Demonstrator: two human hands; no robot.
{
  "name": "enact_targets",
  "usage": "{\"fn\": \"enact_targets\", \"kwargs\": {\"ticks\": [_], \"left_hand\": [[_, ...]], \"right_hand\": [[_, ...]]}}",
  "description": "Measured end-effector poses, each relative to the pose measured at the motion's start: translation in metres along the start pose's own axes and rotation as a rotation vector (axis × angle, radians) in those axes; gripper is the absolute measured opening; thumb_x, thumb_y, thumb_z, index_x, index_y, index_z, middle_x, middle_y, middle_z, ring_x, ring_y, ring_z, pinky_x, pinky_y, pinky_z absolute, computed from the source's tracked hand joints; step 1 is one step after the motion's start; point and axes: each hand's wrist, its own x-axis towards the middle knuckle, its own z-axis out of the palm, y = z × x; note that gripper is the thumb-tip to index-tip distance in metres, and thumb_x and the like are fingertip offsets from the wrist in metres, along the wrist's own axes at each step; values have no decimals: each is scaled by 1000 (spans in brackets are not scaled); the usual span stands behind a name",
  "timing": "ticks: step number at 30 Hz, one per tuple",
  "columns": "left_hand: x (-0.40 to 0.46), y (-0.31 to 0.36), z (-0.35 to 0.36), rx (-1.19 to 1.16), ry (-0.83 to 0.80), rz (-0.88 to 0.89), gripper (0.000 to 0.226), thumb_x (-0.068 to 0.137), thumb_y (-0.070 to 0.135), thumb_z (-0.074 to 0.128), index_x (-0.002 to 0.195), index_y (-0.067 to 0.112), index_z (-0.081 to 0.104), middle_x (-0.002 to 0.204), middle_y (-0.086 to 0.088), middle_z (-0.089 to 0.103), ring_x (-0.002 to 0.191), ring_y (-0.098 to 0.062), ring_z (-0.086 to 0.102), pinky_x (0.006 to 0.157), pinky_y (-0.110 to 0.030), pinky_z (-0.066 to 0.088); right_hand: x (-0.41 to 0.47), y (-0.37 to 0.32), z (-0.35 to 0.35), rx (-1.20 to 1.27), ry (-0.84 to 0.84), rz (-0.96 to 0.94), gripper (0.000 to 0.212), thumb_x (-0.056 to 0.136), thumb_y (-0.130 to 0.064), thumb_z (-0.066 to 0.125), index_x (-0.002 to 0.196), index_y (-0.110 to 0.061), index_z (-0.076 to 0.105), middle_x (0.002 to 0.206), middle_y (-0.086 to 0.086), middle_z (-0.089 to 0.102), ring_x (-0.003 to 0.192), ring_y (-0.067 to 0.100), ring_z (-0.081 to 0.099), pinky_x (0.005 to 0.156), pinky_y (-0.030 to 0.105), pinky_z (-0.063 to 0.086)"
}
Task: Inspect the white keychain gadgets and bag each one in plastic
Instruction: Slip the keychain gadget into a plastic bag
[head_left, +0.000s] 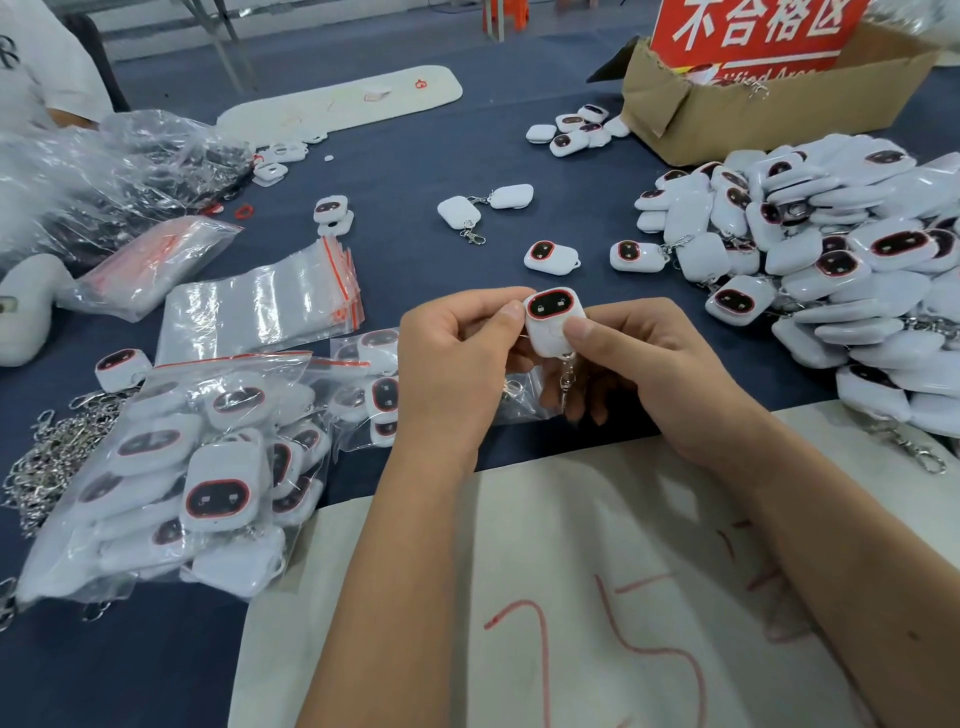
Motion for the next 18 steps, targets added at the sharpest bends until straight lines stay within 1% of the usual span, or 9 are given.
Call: {"fn": "enact_targets", "kwargs": {"ticks": [4,7,9,11,13,14,16,17,18], "left_hand": [[1,-1,0,-26,6,-29,17,97,-1,62,103,1,78,75,-7,78,58,-13,68,53,-20,51],[1,0,0,-45,-6,-27,18,98,-1,61,102,2,78,76,-9,77,58,-15,68,52,-20,52],[0,0,0,-64,-22,9,17,97,2,63,99,7,79,78,-6,78,65,-15,70,58,-22,54],[-1,1,1,-75,-57,61,15,93,7,67,98,13,80,82,-2,79,73,-12,72,66,-22,56],[-1,1,2,-64,-87,112,13,90,7,73,99,15,79,87,0,80,79,-11,74,71,-22,56],[-1,0,2,-56,-95,135,15,88,5,76,99,15,79,89,-1,80,81,-13,75,72,-24,57],[-1,-1,1,-47,-102,173,17,86,2,79,98,14,78,91,-3,80,83,-21,77,77,-34,61],[0,-2,1,-47,-103,187,18,84,2,80,97,14,78,91,-3,80,84,-22,77,80,-37,62],[0,-2,0,-46,-104,201,19,83,2,81,96,16,77,91,-1,80,83,-20,77,81,-36,61]], "right_hand": [[-1,-1,0,11,-7,7,43,102,-35,54,83,-2,73,76,16,75,57,28,64,48,31,45],[-1,-2,1,11,-10,10,41,102,-35,54,82,-6,73,75,16,74,57,28,65,48,31,45],[0,0,2,-15,19,5,36,104,-32,54,88,-7,74,77,14,74,59,26,65,48,31,46],[2,2,4,-68,76,-5,28,108,-27,55,96,-11,74,80,11,73,62,23,64,47,31,48],[4,4,5,-109,107,-16,23,109,-25,54,102,-13,73,86,11,72,64,22,64,47,31,50],[5,5,6,-117,112,-20,22,109,-25,54,105,-14,72,89,8,72,65,21,65,47,31,51],[5,6,6,-119,117,-27,19,109,-24,54,112,-19,72,92,3,72,67,20,66,47,31,52],[5,7,6,-120,120,-31,18,109,-23,54,115,-22,72,94,4,71,68,19,66,46,31,53],[5,8,6,-120,122,-35,19,109,-22,55,117,-25,72,96,6,71,68,18,67,46,31,53]]}}
